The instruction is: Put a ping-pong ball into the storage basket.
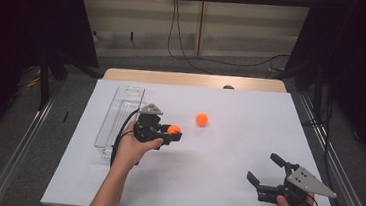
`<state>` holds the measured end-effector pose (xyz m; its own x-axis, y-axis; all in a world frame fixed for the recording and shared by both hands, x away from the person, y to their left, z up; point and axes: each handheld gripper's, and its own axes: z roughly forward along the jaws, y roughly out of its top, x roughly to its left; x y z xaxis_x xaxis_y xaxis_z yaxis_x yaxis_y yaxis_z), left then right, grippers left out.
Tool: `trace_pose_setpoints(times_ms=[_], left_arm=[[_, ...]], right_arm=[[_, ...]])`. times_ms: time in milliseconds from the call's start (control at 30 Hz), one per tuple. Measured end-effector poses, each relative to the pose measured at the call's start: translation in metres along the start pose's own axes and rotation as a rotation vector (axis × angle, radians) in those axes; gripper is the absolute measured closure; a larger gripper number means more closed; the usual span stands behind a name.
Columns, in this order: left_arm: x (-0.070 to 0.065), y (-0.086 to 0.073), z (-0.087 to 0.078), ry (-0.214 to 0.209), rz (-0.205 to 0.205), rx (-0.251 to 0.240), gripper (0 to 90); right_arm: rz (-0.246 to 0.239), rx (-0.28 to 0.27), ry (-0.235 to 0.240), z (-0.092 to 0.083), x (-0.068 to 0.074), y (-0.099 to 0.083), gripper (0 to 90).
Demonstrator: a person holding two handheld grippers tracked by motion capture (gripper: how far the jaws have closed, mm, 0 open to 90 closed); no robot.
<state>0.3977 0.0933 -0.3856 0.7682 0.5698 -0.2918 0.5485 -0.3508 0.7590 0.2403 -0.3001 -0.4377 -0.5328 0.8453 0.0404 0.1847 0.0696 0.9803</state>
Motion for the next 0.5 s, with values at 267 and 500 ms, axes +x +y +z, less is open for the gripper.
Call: trace_pose_setpoints(times_ms=[267,500], left_arm=[[0.0020,0.0000,-0.0022,0.006,0.000,0.000,50.8],[0.0043,-0.0003,-0.0042,0.018,-0.003,0.006,50.8]], right_arm=[[0.000,-0.001,0.001,0.0000,0.0000,0.0001,1.0],[0.002,-0.001,0.002,0.0001,0.0003,0.0001,1.0]])
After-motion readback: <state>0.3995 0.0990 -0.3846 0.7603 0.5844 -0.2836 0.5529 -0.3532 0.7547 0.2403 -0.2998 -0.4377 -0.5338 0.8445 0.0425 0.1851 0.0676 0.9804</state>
